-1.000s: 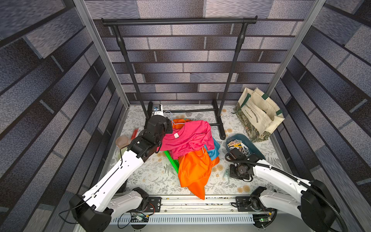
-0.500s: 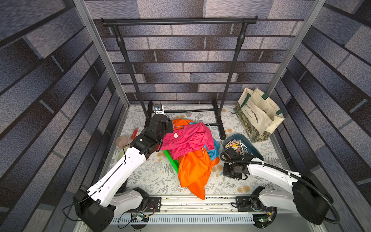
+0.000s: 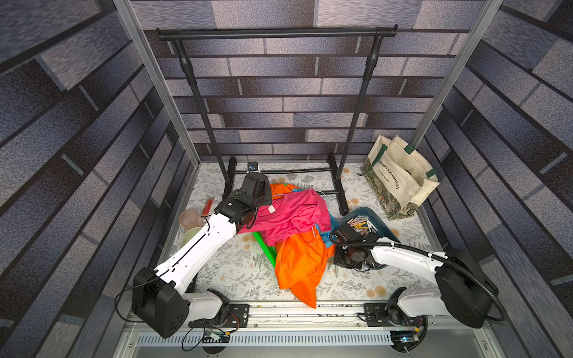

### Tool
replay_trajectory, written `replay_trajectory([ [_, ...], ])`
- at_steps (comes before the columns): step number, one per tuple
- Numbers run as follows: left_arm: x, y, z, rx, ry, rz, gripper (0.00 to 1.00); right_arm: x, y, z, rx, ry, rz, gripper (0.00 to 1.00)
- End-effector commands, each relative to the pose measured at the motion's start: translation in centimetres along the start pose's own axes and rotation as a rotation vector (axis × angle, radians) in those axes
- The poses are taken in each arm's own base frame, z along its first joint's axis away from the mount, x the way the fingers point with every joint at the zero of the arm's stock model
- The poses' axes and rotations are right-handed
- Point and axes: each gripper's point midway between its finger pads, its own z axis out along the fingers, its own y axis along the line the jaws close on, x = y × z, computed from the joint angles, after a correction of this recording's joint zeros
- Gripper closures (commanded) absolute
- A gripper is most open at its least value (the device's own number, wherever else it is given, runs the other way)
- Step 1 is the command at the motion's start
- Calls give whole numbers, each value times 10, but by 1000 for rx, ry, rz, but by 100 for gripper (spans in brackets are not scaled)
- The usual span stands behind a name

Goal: Use clothespins to secure the t-shirt on both sides of the hanger
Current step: Move the clothespin to the center of the board, then adjust the clothespin at the center of the board.

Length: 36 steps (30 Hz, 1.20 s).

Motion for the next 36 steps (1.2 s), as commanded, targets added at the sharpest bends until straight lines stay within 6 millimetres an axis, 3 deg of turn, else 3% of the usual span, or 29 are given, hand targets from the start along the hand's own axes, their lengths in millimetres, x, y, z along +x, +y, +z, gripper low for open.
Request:
replay_trajectory([
  [1, -15, -2, -9, 17, -32, -15, 52, 8, -23, -1, 111, 34, -28, 80],
  [11, -16, -5, -19, 55, -45, -17, 37, -36, -65, -37, 147, -78, 29, 70],
  [17, -15, -3, -23, 55, -49, -24, 32, -71, -69, -45, 131, -110, 36, 65],
  [21, -12, 0, -26, 52, -48, -23, 32, -86, -55, -50, 90, -107, 6, 64],
  [23, -12, 3, -28, 39, -53, -21, 36, -83, -44, -52, 26, -94, -2, 71],
  [25, -13, 9, -31, 17, -64, -20, 45, -72, -36, -55, -43, -89, 27, 94],
  [26, -14, 11, -32, 10, -69, -23, 49, -65, -34, -55, -70, -83, 39, 99],
  [28, -15, 16, -33, -6, -77, -34, 52, -48, -23, -59, -124, -89, 28, 100],
  [33, -20, 20, -30, -9, -83, -55, 49, -4, -9, -56, -116, -46, -15, 96],
  [36, -22, 17, -28, 1, -80, -59, 59, 16, 4, -47, -163, -21, -8, 100],
])
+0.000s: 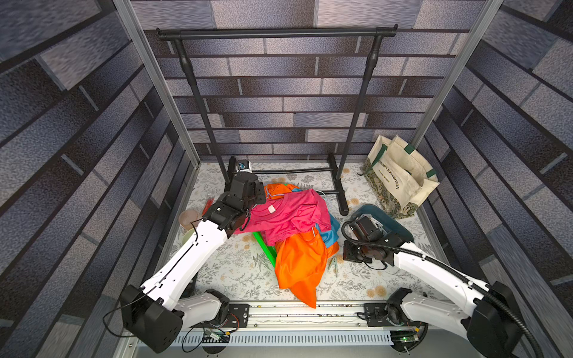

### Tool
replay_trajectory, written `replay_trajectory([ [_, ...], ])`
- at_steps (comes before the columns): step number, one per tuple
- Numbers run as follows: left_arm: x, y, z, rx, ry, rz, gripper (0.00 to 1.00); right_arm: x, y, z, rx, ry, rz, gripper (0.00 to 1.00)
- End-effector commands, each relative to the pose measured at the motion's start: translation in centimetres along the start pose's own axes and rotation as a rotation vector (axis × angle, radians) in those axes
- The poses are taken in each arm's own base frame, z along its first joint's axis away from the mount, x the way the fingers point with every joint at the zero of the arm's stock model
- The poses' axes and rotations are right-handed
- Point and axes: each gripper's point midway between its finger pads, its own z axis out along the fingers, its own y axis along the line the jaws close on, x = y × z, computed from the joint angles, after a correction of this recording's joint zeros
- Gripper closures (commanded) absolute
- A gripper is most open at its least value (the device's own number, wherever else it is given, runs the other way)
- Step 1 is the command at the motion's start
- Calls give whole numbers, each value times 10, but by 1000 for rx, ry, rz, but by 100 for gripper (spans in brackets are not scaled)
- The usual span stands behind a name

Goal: Use clothespins to secure the t-shirt on both sides of the hanger
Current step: Adjust the clothespin at the center of the board.

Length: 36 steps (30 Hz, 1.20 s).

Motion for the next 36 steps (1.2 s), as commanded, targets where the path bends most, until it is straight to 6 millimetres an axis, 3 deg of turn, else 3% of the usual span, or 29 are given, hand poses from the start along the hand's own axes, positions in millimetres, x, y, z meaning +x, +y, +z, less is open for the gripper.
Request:
replay_trajectory([
  [1, -1, 2, 1, -8, 2, -17, 61, 26, 4, 13, -14, 57, 84, 100],
  [5, 1, 2, 3, -14, 13, -23, 61, 45, 10, 24, 10, 102, 55, 100],
  [12, 5, 4, 3, -18, 21, -26, 62, 57, 15, 51, 40, 153, 24, 100],
  [15, 6, 5, 4, -22, 27, -20, 62, 62, 6, 58, 77, 164, 51, 100],
  [19, 6, 6, 5, -25, 29, -20, 62, 59, -17, 53, 178, 125, 56, 100],
  [23, 6, 5, 8, -18, 34, -22, 60, 47, -42, 42, 276, 97, 49, 100],
  [28, 7, 4, 8, -13, 40, -23, 59, 15, -64, 37, 297, 54, 60, 100],
  [32, 8, 6, 6, -16, 41, -22, 58, -14, -62, 32, 286, 7, 48, 100],
  [36, 7, 9, 2, -24, 37, -20, 57, -26, -35, 25, 173, -5, 22, 100],
])
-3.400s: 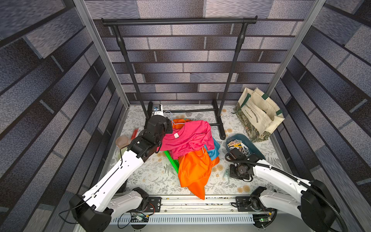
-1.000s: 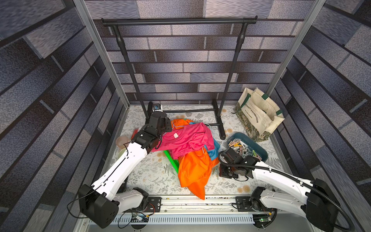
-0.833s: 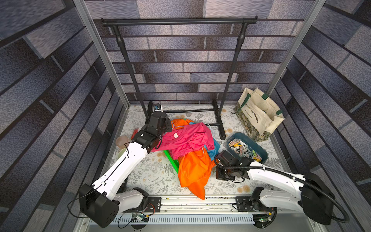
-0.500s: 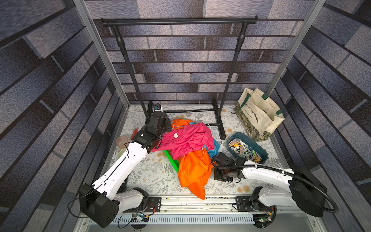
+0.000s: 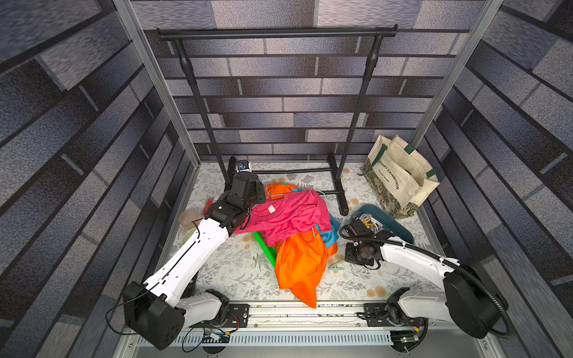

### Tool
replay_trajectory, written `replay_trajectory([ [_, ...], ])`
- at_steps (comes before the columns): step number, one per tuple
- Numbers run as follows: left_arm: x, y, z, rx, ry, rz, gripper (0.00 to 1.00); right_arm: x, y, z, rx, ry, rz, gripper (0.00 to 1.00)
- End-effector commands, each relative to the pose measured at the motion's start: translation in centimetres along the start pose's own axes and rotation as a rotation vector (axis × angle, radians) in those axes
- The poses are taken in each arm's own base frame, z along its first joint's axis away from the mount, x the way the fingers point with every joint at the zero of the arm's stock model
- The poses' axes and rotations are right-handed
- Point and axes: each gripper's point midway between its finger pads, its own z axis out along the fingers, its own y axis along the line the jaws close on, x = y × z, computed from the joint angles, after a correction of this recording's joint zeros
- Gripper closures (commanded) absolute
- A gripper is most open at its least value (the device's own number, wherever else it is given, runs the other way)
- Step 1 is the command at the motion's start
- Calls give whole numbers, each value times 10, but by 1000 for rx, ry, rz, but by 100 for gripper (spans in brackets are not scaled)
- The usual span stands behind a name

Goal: Use clothespins to secure the t-shirt on both sides of the hanger
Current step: Adjust the clothespin at the center of the board.

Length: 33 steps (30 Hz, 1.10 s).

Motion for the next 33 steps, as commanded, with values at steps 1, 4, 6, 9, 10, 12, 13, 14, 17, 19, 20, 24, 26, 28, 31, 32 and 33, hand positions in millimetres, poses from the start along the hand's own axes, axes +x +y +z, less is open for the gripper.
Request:
replay_trajectory([
  [1, 1, 7, -7, -14, 9, -4, 56, -6, 22, -14, -106, -8, -61, 100],
  [4, -1, 11, -8, -20, 0, -12, 55, 13, 40, -19, -251, 42, -24, 100],
  [6, -2, 12, -8, -18, -3, -19, 54, 29, 47, -20, -303, 59, -28, 100],
  [9, -4, 10, -6, -6, -11, -34, 53, 54, 56, -18, -325, 77, -110, 100],
  [10, -5, 10, -5, -2, -14, -39, 52, 60, 57, -15, -324, 88, -117, 100],
  [12, -7, 6, -3, 11, -13, -46, 48, 65, 58, -13, -323, 94, -115, 99],
  [13, -7, 5, -3, 18, -10, -50, 46, 65, 61, -13, -328, 87, -111, 96],
  [14, -8, 3, -3, 26, -10, -51, 46, 63, 64, -14, -339, 79, -108, 96],
  [17, -8, 1, -4, 37, -3, -46, 51, 56, 79, -20, -385, 53, -110, 100],
  [19, -8, 3, -7, 29, -4, -42, 54, 52, 84, -20, -389, 40, -113, 100],
  [20, -7, 4, -8, 23, -6, -41, 54, 49, 87, -20, -390, 32, -113, 100],
  [24, -8, 10, -13, 13, -25, -44, 54, 37, 93, -10, -355, 5, -96, 100],
  [26, -7, 11, -14, 10, -27, -45, 54, 31, 94, -2, -328, -8, -90, 100],
  [28, -6, 12, -14, 10, -24, -44, 54, 28, 99, 3, -325, -7, -93, 100],
  [31, -7, 12, -13, 8, -18, -38, 54, 31, 97, 10, -304, 15, -83, 100],
  [32, -6, 13, -13, 7, -17, -38, 54, 34, 93, 13, -292, 26, -80, 100],
  [33, -7, 13, -13, 6, -18, -39, 54, 38, 88, 14, -280, 37, -76, 100],
])
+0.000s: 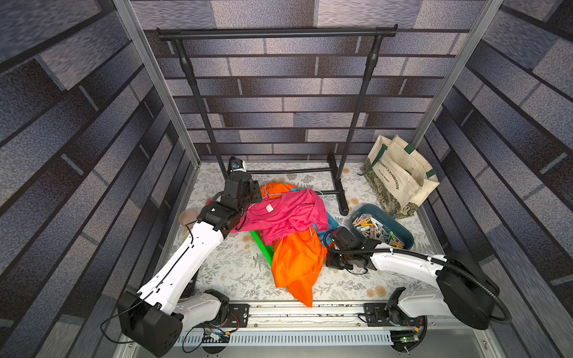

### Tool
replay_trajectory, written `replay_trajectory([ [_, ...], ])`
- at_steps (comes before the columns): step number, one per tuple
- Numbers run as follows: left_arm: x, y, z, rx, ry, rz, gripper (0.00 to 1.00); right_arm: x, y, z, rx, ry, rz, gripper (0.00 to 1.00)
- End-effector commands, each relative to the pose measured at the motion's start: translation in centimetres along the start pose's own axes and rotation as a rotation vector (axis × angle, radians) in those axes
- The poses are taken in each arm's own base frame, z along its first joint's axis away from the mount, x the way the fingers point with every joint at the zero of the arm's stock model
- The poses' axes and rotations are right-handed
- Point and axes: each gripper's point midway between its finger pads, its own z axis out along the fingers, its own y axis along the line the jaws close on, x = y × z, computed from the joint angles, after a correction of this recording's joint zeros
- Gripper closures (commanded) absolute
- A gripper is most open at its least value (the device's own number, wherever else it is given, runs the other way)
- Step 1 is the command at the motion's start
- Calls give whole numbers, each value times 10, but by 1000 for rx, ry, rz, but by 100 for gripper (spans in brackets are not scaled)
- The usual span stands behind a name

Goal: Use clothespins to secure the t-shirt on both sides of the hanger
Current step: Adjust the clothespin at the center of the board, then pick up the clothespin from the center of the board.

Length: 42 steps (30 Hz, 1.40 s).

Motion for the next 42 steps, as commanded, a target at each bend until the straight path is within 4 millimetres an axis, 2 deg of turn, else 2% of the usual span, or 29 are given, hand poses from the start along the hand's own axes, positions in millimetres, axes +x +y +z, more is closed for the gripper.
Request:
replay_trajectory([
  [1, 3, 6, 0, -16, 2, 2, 54, 3, -3, -1, 16, -2, 10, 100],
  [7, 4, 6, 5, -17, 5, 1, 53, 31, -46, -23, 145, 43, 34, 100],
  [11, 6, 4, 10, -5, 14, -8, 53, 42, -73, -41, 251, 32, 79, 100],
  [13, 6, 2, 11, 3, 16, -13, 52, 46, -81, -48, 282, 39, 99, 100],
  [17, 6, -1, 12, 12, 23, -12, 52, 43, -75, -57, 272, 31, 111, 95],
  [19, 5, -1, 11, 13, 23, -8, 52, 40, -73, -61, 282, 27, 93, 87],
  [20, 5, -1, 11, 13, 22, -8, 50, 38, -72, -63, 289, 25, 73, 73],
  [21, 5, 0, 10, 13, 21, -6, 48, 35, -71, -64, 299, 25, 51, 55],
  [22, 4, 0, 9, 13, 19, -8, 46, 33, -69, -63, 303, 28, 30, 43],
  [23, 4, 1, 9, 10, 17, -8, 43, 30, -67, -62, 309, 35, 5, 36],
  [25, 4, 0, 8, 13, 15, -10, 37, 26, -62, -58, 316, 55, -41, 29],
  [30, 6, 1, 7, 15, 27, -7, 17, 16, -47, -40, 312, 108, -140, 28],
  [33, 5, 2, 6, 11, 35, -11, 0, 11, -39, -30, 303, 130, -185, 33],
  [38, 2, 8, 4, -1, 30, -28, 0, 6, -34, -20, 298, 138, -220, 48],
  [42, 3, 9, 9, 6, 41, -38, 0, 8, -38, -15, 302, 146, -221, 55],
])
